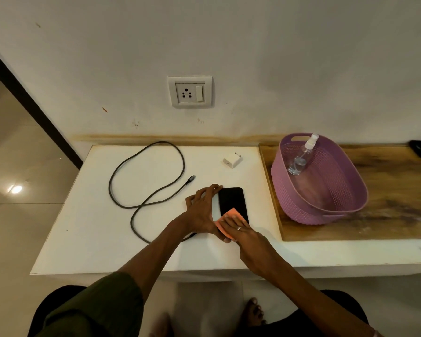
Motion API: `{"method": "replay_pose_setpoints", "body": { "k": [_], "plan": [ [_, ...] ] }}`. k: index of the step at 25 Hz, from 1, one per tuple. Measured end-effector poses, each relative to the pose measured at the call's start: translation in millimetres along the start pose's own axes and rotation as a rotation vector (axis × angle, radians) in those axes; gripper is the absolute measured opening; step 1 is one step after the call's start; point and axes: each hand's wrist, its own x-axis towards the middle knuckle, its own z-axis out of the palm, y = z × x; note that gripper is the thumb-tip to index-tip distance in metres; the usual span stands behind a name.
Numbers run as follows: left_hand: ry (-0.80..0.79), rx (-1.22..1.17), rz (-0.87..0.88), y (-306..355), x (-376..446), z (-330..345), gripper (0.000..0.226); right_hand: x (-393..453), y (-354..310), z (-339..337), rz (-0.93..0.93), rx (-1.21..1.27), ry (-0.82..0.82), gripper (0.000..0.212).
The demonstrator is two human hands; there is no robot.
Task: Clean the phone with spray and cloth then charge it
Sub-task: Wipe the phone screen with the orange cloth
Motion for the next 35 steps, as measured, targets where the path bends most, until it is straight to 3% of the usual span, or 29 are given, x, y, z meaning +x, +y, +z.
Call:
{"method": "replay_pose_setpoints", "body": {
  "k": [2,4,6,8,11,15,17,19,21,25,26,29,31,35],
  "plan": [
    [-0.004,0.009,0.003,-0.9,0.4,0.1,0.151,0.3,9.6,-0.4,-0.032,-0.072,-0.084,0.103],
    [-0.003,-0.002,0.001,-1.6,-1.1,0.9,0.152,10.6,16.4,-4.6,-0.059,-0.318,-0.289,0.117],
    [0.007,-0.008,-0.002,-1.2,-2.4,1.5,0.150,15.8,25.1,-10.1,0.017,-0.413,-0.371,0.108],
    [0.011,-0.009,-0.002,-1.4,-2.2,1.7,0.150,15.3,27.1,-12.8,0.193,-0.337,-0.278,0.090],
    [0.015,-0.002,-0.001,-1.4,-1.9,1.5,0.151,3.2,16.4,1.2,0.336,-0.207,-0.090,0.087],
    [0.022,-0.009,0.003,-2.0,-1.4,2.4,0.151,8.6,1.4,22.4,0.224,-0.236,-0.090,0.088],
    [0.023,-0.010,0.010,-2.1,-0.2,2.2,0.149,8.9,-1.1,24.0,0.111,-0.168,-0.154,0.109],
    [0.021,-0.002,0.016,-2.9,1.0,2.5,0.145,1.8,-0.4,21.9,0.018,-0.093,-0.084,0.127],
    [0.020,0.001,0.015,-3.7,1.3,2.5,0.146,-9.3,3.8,19.4,-0.051,-0.066,0.002,0.124],
    [0.011,-0.011,0.009,-3.7,0.7,1.9,0.150,-0.1,11.6,9.3,-0.110,-0.245,-0.051,0.157],
    [0.015,-0.011,0.006,-3.0,0.3,2.2,0.151,0.3,17.0,7.5,-0.063,-0.284,-0.089,0.155],
    [0.016,-0.010,0.000,-3.0,-1.2,2.5,0.152,-10.2,22.5,8.1,0.192,-0.255,-0.162,0.107],
    [0.018,0.002,0.002,-2.3,-2.0,2.2,0.151,-15.8,15.2,11.7,0.329,-0.229,-0.135,0.090],
    [0.024,0.002,0.010,-0.1,-2.6,-0.3,0.150,-19.2,-9.6,20.8,0.252,-0.229,-0.166,0.085]
  ]
}}
